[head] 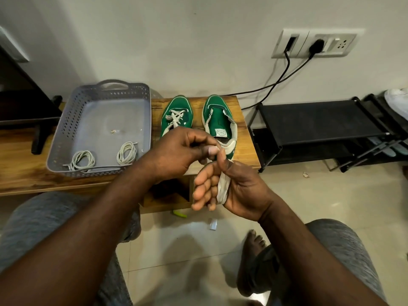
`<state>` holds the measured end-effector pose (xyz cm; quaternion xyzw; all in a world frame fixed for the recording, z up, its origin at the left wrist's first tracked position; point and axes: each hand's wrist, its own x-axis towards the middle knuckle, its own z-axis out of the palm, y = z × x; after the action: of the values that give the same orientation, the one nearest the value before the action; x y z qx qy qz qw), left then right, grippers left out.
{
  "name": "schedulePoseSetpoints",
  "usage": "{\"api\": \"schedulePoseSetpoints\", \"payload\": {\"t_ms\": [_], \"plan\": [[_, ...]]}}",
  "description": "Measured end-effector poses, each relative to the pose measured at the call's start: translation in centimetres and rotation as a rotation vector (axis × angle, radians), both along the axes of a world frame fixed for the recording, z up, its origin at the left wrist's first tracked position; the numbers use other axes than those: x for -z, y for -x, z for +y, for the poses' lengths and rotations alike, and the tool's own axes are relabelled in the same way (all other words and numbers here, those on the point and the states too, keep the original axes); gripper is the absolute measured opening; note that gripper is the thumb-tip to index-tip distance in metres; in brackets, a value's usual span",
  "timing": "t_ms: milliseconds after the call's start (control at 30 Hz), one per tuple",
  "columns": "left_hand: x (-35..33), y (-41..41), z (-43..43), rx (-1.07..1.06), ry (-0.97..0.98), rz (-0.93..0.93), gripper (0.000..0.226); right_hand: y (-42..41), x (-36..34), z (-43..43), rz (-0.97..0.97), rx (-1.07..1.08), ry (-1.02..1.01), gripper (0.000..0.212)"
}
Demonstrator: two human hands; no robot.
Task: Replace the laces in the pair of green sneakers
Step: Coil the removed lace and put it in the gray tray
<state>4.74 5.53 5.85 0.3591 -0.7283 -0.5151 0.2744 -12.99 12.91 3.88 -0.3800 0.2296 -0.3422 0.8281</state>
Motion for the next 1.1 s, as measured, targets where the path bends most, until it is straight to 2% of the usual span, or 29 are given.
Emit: {"api": "schedulePoseSetpoints", "payload": {"t_ms": [100,200,367,500,700,867,933,1033,1100], "plan": [[0.0,0.4,0.1,0.008,0.201,0.027,0.014,-0.6,0.0,0.3,0.031,-0.014,-0.015,0.06],[-0.1,0.3,0.0,0.022,0.281,0.021,0.014,-0.9,0.2,0.4,0.058,-0.049,-0.06,0.064],[0.1,-0.1,-0.3,0.003,0.237,-0.057,0.014,-0.4,-0.1,0.4,0.111,-0.087,-0.06,0.069],[0.1,-0.2,-0.4,-0.023,0.132,-0.145,0.012,0.4,-0.3,0.0,0.014,-0.106,-0.065,0.074],[0.0,-0.1,0.0,0.095,0.067,-0.289,0.025,0.3,-0.1,0.0,-0.042,-0.106,-0.028,0.069],[-0.4,0.0,0.5,0.185,0.01,-0.258,0.015,0.4,-0.2,-0.3,-0.151,-0.027,0.004,0.059],[-0.2,0.0,0.3,0.082,0.011,-0.246,0.025,0.6,-0.2,-0.6,-0.175,0.063,-0.004,0.059],[0.0,0.4,0.2,-0.336,-0.032,-0.12,0.024,1.1,0.1,-1.1,-0.147,0.273,-0.03,0.059],[-0.1,0.9,0.5,-0.536,0.123,-0.039,0.021,1.4,0.4,-1.6,-0.122,0.413,-0.051,0.058]]}}
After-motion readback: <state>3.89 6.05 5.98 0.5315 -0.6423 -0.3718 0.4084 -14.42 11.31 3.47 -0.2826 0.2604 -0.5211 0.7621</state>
